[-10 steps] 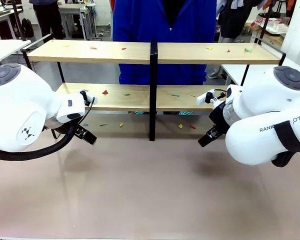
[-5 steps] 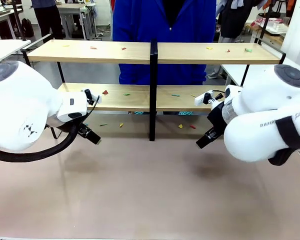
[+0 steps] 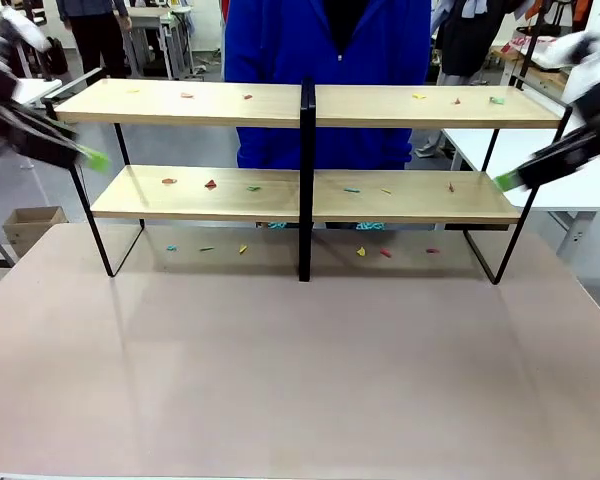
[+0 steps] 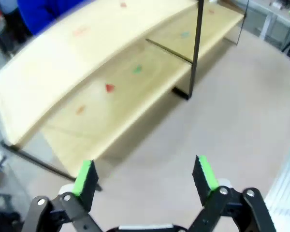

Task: Clean the shelves.
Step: Pick up the Duster when the human hands it over.

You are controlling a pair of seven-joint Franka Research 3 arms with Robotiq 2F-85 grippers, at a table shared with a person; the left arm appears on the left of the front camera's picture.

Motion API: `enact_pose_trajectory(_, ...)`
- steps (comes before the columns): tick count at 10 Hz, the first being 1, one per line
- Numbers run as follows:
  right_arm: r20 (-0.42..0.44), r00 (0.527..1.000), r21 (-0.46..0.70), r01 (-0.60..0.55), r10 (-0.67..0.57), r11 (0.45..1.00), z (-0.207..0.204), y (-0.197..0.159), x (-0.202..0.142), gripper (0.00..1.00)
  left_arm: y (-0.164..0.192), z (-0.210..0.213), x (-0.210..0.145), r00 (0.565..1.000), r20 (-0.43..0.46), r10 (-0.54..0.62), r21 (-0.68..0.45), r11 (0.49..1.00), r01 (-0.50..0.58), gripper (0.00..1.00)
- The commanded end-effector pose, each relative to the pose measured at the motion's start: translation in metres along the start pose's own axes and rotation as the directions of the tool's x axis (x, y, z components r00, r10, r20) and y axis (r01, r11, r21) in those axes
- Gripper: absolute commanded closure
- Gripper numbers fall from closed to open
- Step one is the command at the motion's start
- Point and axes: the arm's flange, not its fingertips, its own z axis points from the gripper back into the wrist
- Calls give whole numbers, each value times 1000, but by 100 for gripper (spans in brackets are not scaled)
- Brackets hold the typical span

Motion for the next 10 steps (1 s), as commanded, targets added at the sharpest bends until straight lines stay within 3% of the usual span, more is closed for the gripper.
enact_pose_trajectory(1, 82, 996, -20, -28, 30, 999, 24, 11, -51, 0, -59, 48, -106, 989, 149, -24, -34, 999, 29, 0)
enact_pose_trajectory(3, 158, 987, -26, -18, 22, 1000, 47, 2, -50, 0, -58, 59, -110, 983, 183, -20, -40, 999, 28, 0)
enact_pose_trajectory(5, 187, 982, -35, 12, -5, 999, 54, -6, -47, 0, -62, 57, -105, 984, 178, -21, -43, 999, 29, 0)
enact_pose_trajectory(7, 215, 977, -37, 0, 7, 999, 61, -6, -45, 0, -63, 64, -103, 972, 235, -9, -24, 1000, 15, 0)
enact_pose_trajectory(10, 227, 974, -34, -2, 9, 999, 63, -9, -44, 0, -60, 57, -104, 984, 175, 21, 14, 1000, -24, 0)
